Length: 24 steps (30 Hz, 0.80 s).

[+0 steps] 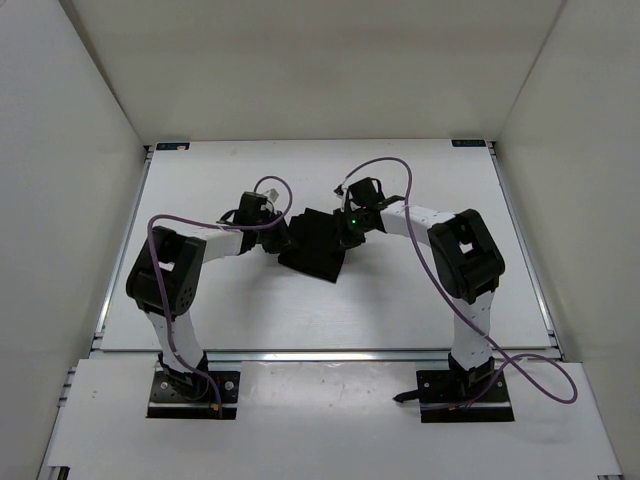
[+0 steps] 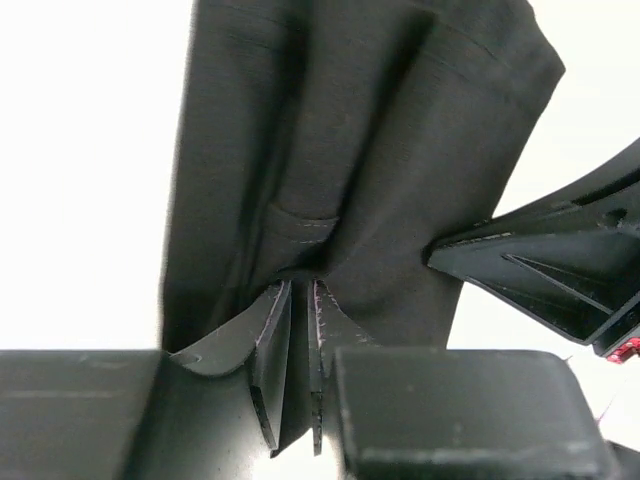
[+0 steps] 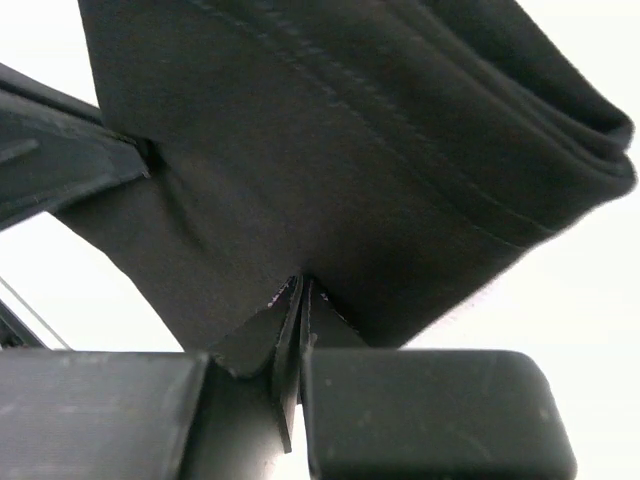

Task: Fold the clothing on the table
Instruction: Fold the skirt

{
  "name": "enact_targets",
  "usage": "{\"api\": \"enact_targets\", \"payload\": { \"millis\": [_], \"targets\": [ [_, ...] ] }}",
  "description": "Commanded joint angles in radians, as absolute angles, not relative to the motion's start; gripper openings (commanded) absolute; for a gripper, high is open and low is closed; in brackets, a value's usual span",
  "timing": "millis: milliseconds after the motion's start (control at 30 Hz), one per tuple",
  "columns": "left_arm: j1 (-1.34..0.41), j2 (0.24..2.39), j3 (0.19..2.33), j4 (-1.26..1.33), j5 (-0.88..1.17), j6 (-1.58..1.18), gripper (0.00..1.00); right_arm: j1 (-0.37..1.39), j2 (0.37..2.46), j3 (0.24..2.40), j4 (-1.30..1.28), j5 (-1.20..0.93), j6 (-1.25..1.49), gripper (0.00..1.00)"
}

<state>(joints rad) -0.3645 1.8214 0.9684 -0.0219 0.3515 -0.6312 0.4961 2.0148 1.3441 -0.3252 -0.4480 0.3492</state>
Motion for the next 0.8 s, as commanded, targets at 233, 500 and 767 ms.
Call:
{"api": "enact_targets", "payload": {
  "millis": [233, 500, 767],
  "targets": [
    [-0.313, 1.833, 0.933, 0.057, 0.423, -0.67, 0.24, 0.462, 1.987, 1.379, -0.341, -0.443, 0.319, 0.0],
    [-0.31, 1.714, 1.049, -0.164, 0.365, -0.542, 0.7, 0.39, 1.778, 1.368, -0.293, -0.45, 0.314, 0.46],
    [-0.336, 1.641, 1.218, -0.584, 0.046, -0.301, 0.98, 0.299, 1.623, 1.229, -0.354, -0.316, 0.276, 0.66]
  ]
}}
